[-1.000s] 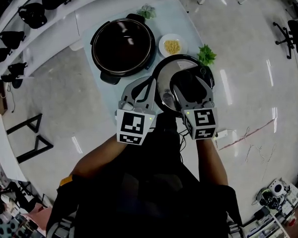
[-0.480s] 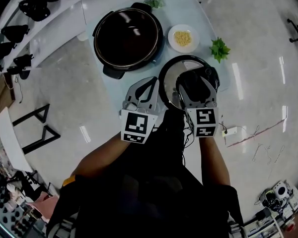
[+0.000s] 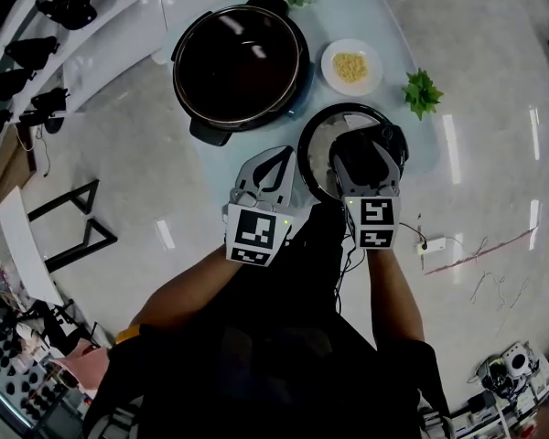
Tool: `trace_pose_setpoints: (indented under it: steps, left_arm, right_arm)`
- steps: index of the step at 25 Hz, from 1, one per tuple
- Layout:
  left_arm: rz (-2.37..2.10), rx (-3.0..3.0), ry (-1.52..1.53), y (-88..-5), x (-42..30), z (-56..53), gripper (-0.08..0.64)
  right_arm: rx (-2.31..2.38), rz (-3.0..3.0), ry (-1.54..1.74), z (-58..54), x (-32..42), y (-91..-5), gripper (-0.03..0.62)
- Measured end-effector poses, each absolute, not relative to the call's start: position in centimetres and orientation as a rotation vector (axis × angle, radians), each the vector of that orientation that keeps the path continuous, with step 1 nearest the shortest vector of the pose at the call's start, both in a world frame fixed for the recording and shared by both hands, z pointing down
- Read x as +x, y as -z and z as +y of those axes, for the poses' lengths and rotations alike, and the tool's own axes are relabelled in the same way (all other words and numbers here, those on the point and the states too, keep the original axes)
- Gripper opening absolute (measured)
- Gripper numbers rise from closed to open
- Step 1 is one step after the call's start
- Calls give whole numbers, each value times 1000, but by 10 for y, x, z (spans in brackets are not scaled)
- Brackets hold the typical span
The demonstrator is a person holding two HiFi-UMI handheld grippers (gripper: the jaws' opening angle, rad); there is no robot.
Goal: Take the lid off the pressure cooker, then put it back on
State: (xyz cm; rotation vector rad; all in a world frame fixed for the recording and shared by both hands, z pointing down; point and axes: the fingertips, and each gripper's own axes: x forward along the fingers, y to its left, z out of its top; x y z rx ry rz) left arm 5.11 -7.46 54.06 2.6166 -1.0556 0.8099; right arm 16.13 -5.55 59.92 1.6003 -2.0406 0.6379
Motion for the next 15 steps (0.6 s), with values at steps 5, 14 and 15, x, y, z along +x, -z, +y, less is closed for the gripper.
trace_pose_setpoints:
  steps: [5,14,15]
  left_arm:
    - [-1055,2599,-832,-550,49,-75,8]
    - [-1072,2577,-848,-559,45,-77,8]
    - [-1074,2574,-850,-560,45,-77,7]
  right_arm:
    - [1593,-2037,-642,-57,160,-617,301]
    - [1574,-2056,-610,-67,157,-632,301]
    - [1570,-2059,-604,-68,157,-632,301]
